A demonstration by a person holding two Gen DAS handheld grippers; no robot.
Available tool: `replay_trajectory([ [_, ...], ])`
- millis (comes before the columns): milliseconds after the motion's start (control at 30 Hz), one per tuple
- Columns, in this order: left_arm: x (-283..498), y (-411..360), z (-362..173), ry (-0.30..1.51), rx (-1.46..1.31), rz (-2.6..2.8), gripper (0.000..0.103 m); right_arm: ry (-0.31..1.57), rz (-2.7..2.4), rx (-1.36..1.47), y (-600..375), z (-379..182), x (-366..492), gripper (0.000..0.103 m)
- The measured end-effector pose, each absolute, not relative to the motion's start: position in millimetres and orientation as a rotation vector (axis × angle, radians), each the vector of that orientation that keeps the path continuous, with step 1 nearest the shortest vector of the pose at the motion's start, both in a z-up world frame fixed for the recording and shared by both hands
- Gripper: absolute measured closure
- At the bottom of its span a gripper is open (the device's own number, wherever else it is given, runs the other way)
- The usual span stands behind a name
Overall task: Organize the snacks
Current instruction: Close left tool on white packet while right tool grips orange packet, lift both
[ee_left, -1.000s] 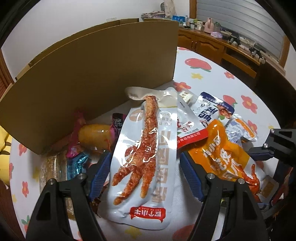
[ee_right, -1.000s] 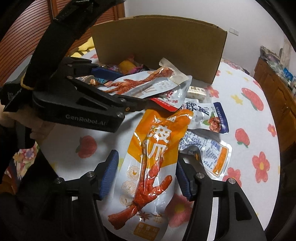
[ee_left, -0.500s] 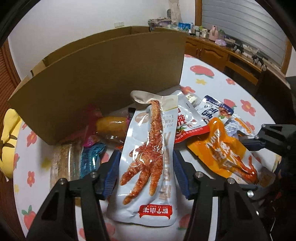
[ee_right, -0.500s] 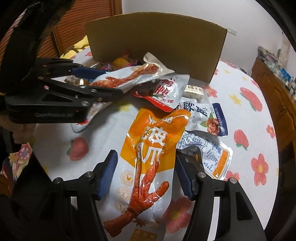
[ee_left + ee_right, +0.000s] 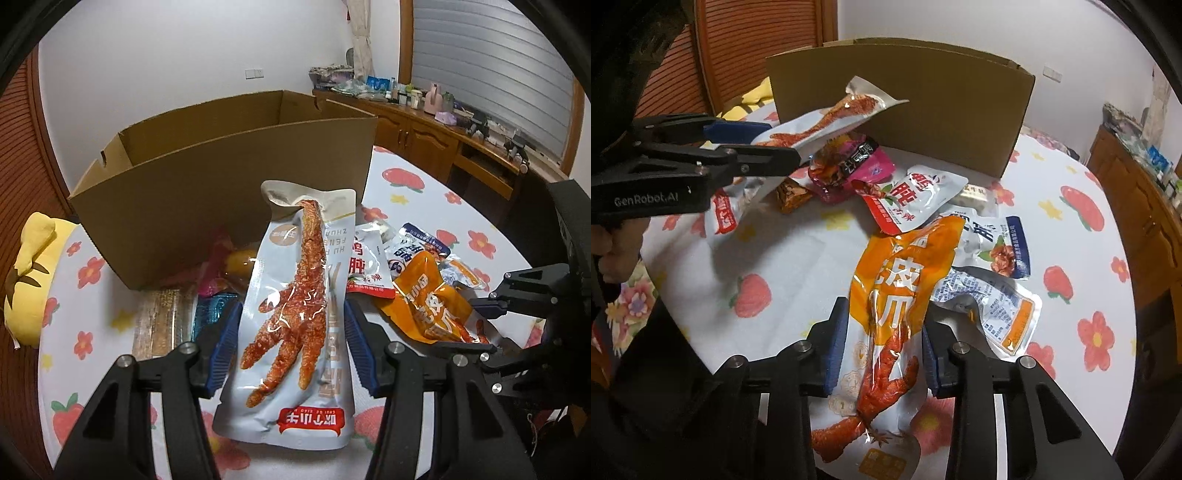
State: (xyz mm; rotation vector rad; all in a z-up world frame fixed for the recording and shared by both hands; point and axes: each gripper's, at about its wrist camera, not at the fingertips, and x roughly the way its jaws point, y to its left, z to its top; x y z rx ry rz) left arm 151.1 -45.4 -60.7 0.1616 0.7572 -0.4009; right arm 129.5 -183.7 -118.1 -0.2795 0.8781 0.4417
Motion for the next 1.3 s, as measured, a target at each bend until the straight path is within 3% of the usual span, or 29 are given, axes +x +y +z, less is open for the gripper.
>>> replay_trajectory([
  [533, 142.5, -43.0, -42.9, 0.689, 0.142, -0.385, 0.048, 0.777, 0.345, -0.258, -211.2, -81.8, 119.0, 0.068],
  [1300, 189.5, -19.0, 43.8, 0.567, 0.125, -0.381, 0.048, 0.577, 0.386, -0.282, -190.0, 18.0, 176.7, 0.066],
])
